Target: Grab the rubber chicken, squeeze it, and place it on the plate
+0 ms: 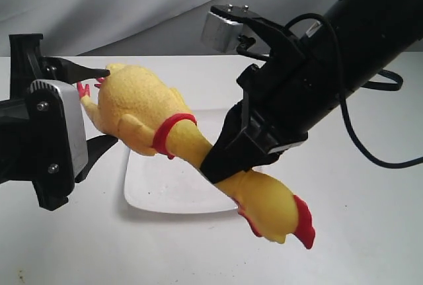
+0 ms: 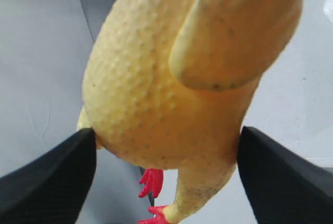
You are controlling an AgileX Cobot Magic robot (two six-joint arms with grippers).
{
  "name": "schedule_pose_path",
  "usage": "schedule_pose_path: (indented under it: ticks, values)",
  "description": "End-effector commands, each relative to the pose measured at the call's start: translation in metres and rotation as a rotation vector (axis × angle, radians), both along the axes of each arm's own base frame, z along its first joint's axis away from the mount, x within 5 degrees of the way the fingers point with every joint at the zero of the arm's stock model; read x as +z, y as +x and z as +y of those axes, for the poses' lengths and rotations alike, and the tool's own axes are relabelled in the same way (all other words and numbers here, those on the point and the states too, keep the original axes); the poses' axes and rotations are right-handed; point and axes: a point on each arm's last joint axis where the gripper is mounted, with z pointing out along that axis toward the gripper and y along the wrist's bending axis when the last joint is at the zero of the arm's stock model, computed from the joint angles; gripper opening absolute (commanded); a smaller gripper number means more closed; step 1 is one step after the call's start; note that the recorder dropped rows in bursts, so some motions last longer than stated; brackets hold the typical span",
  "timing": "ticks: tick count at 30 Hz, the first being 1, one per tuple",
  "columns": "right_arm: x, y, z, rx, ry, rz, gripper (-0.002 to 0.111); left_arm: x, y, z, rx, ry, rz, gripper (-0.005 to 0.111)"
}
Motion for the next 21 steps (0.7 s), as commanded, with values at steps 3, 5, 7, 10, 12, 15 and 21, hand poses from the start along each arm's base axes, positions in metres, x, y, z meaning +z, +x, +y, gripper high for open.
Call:
schedule_pose_path:
  ticks: [3,5,7,10,12,15,21]
  values:
    - [0.0055,-0.0037,-0.0002,0.023,0.022,0.004,0.000,0.0024,-0.0026,-0.0068,-0.070,-0.046,0.007,0.064]
    - [0.0061,-0.0040,0.0005,0.021,0.032,0.010,0.000,0.0024,-0.0026,-0.0068,-0.070,-0.045,0.007,0.064]
    - [0.0064,-0.0041,0.0008,0.023,0.036,0.010,0.000,0.0027,-0.0036,-0.0085,-0.091,-0.052,0.008,0.063]
    - [0.0064,-0.0041,0.0008,0.023,0.036,0.010,0.000,0.0031,-0.0052,-0.0115,-0.124,-0.068,0.012,0.051]
    - [0.0064,-0.0041,0.0008,0.023,0.036,0.010,0.000,0.0032,-0.0055,-0.0119,-0.130,-0.071,0.013,0.034]
    - [0.0062,-0.0040,0.0006,0.024,0.033,0.008,0.000,0.0033,-0.0058,-0.0125,-0.135,-0.076,0.015,0.005]
    - [0.0053,-0.0036,-0.0004,0.027,0.019,0.000,0.000,0.0029,-0.0062,-0.0129,-0.126,-0.105,0.031,0.000]
